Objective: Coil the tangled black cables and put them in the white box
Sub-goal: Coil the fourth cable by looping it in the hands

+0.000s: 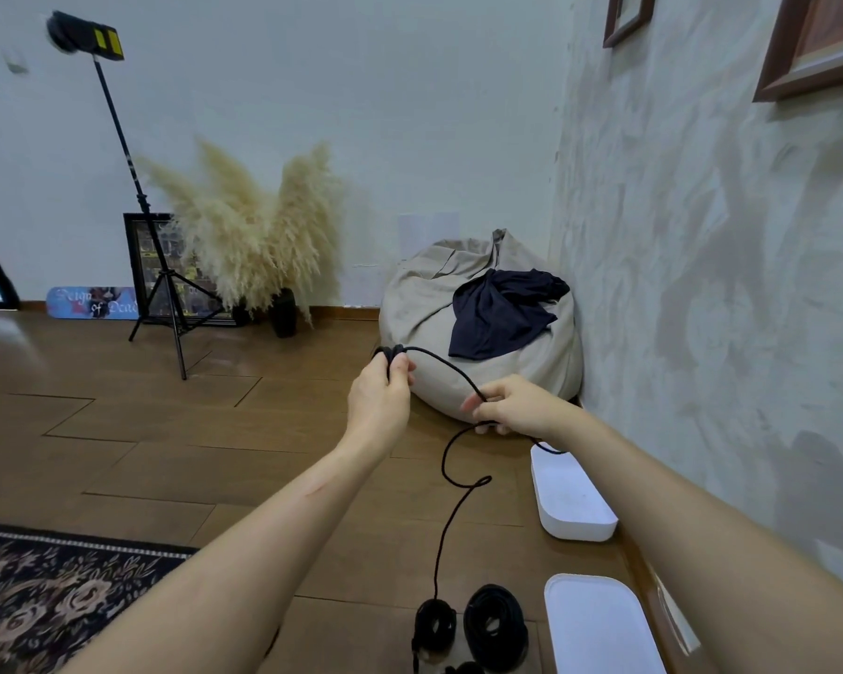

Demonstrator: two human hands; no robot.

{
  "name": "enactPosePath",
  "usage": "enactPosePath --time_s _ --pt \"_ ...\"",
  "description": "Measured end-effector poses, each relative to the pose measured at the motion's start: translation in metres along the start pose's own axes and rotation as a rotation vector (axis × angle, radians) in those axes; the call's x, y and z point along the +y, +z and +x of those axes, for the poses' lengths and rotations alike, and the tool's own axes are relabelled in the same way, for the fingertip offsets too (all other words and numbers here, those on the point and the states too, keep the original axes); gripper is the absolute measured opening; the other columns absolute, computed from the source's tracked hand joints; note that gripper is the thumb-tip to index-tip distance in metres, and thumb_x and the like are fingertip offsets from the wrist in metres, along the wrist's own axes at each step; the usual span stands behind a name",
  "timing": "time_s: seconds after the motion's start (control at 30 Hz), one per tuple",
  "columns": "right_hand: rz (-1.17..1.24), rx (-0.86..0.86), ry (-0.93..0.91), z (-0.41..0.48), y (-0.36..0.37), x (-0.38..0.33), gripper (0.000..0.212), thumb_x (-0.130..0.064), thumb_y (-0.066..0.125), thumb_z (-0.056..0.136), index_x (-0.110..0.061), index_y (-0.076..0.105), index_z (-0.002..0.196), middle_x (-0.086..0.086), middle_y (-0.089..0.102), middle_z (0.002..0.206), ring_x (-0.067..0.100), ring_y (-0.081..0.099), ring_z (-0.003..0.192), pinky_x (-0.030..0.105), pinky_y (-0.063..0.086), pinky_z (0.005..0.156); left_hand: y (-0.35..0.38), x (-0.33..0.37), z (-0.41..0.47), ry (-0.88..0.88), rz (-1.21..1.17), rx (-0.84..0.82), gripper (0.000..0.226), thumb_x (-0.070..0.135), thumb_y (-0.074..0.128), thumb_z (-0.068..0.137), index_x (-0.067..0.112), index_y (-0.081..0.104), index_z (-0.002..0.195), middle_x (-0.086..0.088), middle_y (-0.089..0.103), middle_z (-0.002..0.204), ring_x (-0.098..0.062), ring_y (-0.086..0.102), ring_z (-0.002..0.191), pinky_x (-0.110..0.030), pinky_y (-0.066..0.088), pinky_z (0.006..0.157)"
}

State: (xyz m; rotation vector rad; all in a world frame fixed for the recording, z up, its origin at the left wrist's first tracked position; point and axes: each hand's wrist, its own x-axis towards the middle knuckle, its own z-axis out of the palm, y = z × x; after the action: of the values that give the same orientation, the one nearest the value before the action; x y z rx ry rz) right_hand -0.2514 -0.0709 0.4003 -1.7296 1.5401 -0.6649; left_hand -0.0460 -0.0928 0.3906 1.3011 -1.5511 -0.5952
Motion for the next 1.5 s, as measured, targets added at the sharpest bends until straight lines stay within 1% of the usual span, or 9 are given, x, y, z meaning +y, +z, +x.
enactPosePath --time_s 0.1,0.27,0.4,0.6,0.73,0.9,1.07,1.2,1.5 --pt "-0.091 0.003 -0.001 0.0 -0.006 0.001 0.036 -0.046 0.067 0.093 -0.012 0.077 0.1 0.0 0.067 0.079 0.015 0.054 0.075 0.028 0.042 0.077 -0.002 -0.005 0.001 -0.022 0.031 0.007 0.034 0.034 0.038 0.11 0.019 0.063 0.094 0.005 0.066 0.089 -0.013 0.06 0.085 -0.03 0.042 0.067" --pt "-0.229 0.008 -0.019 0.003 -0.004 -0.001 0.02 -0.038 0.07 0.093 -0.018 0.073 0.093 -0.004 0.061 0.077 0.013 0.054 0.073 0.027 0.041 0.071 0.0 -0.008 0.001 -0.048 0.036 0.005 0.035 0.034 0.038 0.109 0.015 0.063 0.094 0.001 0.068 0.088 -0.019 0.061 0.087 -0.038 0.046 0.075" --pt "-0.43 0.074 -0.02 0.007 0.004 0.0 0.01 -0.033 0.064 0.093 -0.032 0.065 0.084 -0.014 0.06 0.078 0.014 0.058 0.084 0.044 0.045 0.093 0.001 -0.008 -0.001 -0.038 0.052 -0.014 0.034 0.034 0.038 0.109 0.017 0.064 0.097 0.002 0.068 0.09 -0.018 0.061 0.089 -0.04 0.048 0.08" --pt "-0.598 0.089 -0.029 0.001 0.005 -0.006 0.04 -0.015 0.048 0.098 -0.038 0.068 0.072 -0.012 0.065 0.082 0.016 0.055 0.091 0.039 0.043 0.096 0.005 -0.008 -0.006 -0.045 0.055 -0.026 0.033 0.033 0.038 0.11 0.017 0.064 0.095 0.004 0.067 0.089 -0.015 0.06 0.085 -0.033 0.043 0.069" --pt "-0.471 0.112 -0.107 0.002 0.003 -0.006 0.035 -0.016 0.052 0.099 -0.039 0.07 0.08 -0.006 0.073 0.103 0.017 0.063 0.101 0.04 0.052 0.092 0.001 -0.008 -0.002 -0.051 0.013 -0.041 0.032 0.034 0.039 0.109 0.02 0.064 0.095 0.006 0.067 0.09 -0.014 0.061 0.088 -0.032 0.045 0.071" --pt "0.062 0.179 -0.211 -0.002 0.002 -0.017 0.018 0.0 0.052 0.097 -0.001 0.066 0.107 0.012 0.066 0.087 0.018 0.064 0.077 0.02 0.053 0.071 0.005 -0.004 -0.007 0.012 -0.037 -0.177 0.03 0.035 0.043 0.108 0.024 0.066 0.094 0.006 0.069 0.089 -0.017 0.064 0.089 -0.04 0.052 0.08" --pt "0.02 0.379 -0.367 0.007 -0.008 -0.02 0.016 -0.025 0.061 0.101 -0.016 0.075 0.099 -0.011 0.057 0.066 0.003 0.048 0.062 0.025 0.041 0.063 0.01 0.007 -0.017 0.082 -0.136 -0.395 0.027 0.032 0.044 0.109 0.025 0.067 0.097 0.007 0.067 0.088 -0.015 0.064 0.092 -0.037 0.052 0.089" --pt "0.081 0.456 -0.362 0.009 -0.012 -0.016 0.013 -0.029 0.067 0.097 -0.024 0.079 0.097 -0.003 0.072 0.079 0.005 0.058 0.072 0.026 0.045 0.069 0.009 0.029 -0.024 0.157 -0.268 -0.502 0.025 0.021 0.046 0.109 0.016 0.068 0.1 0.008 0.066 0.084 -0.009 0.063 0.089 -0.029 0.051 0.088" --pt "0.192 0.202 -0.279 0.004 0.02 -0.008 0.025 -0.014 0.047 0.107 -0.02 0.069 0.096 0.0 0.06 0.074 0.014 0.052 0.069 0.026 0.043 0.064 0.002 0.044 -0.012 0.111 -0.545 -0.36 0.019 0.016 0.051 0.108 0.011 0.069 0.106 0.002 0.068 0.087 -0.011 0.067 0.09 -0.027 0.053 0.085"
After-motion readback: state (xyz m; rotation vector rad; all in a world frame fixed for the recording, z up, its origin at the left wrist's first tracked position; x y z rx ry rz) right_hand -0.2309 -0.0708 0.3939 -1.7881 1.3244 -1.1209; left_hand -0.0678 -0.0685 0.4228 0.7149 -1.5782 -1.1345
